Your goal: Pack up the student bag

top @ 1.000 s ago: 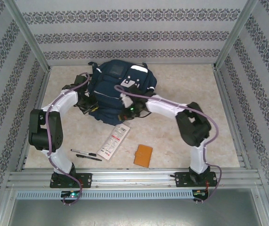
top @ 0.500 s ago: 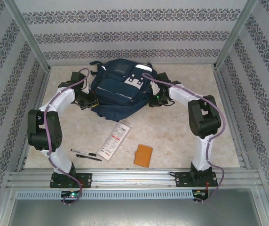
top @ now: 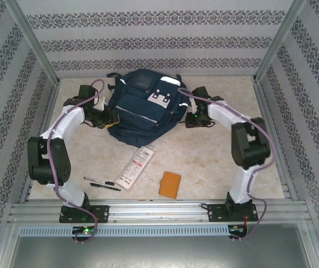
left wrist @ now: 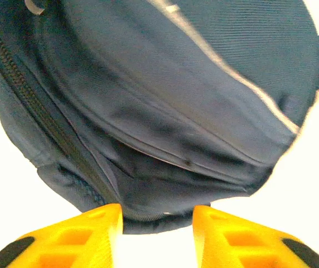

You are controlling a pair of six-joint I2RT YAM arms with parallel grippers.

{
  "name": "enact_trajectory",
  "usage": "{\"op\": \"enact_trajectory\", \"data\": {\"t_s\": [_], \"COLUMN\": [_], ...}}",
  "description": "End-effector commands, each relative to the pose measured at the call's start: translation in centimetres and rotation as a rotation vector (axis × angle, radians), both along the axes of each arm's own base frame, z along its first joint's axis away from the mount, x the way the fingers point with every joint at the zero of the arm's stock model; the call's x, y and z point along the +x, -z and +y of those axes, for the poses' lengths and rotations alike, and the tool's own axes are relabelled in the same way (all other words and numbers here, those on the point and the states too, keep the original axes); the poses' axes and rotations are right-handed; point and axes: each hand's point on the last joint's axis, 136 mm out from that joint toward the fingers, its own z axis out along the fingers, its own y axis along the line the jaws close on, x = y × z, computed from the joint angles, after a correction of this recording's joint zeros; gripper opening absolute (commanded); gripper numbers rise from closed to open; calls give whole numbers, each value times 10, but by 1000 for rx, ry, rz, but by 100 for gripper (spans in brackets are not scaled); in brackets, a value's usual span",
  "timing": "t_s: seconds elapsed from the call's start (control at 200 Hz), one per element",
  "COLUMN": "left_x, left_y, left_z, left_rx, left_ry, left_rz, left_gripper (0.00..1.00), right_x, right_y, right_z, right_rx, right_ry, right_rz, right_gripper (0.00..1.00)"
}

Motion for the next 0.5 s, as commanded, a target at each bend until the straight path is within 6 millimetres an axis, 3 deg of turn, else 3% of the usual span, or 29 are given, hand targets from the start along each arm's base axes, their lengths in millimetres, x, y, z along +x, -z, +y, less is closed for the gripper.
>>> {"op": "enact_trajectory", "data": {"t_s": [0.0,0.09,0.16,0.17,0.185,0.2,0.335,0.495], "left_x": [-25,-33,-28,-26,-24,-21,11,43], "left_y": [-38,-47,-45,-44,-43,-40,-23,6], "left_z": [-15,-32,-49,-51,-55,-59,-103,-159], "left_rx": [50,177,299,315,336,355,426,495], "left_ry": [173,313,411,420,435,448,525,557], "left_rz": [-114,-204,-257,-260,-264,-262,-241,-246], "left_gripper": [41,52,60,61,62,63,68,72], "right_x": [-26,-45,-50,-50,-50,-51,-54,-53], "right_y": [-36,-57,-77,-79,-84,-88,-114,-110], "right_z": [-32,-51,-71,-74,-79,-84,-107,-104], "right_rx": [-88,-141,-194,-206,-220,-230,-142,68], "right_ry": [84,136,202,216,241,264,422,432], "right_rz": [-84,-164,-255,-267,-289,-310,-447,-451], "right_gripper": [50,59,69,74,93,97,98,98]}}
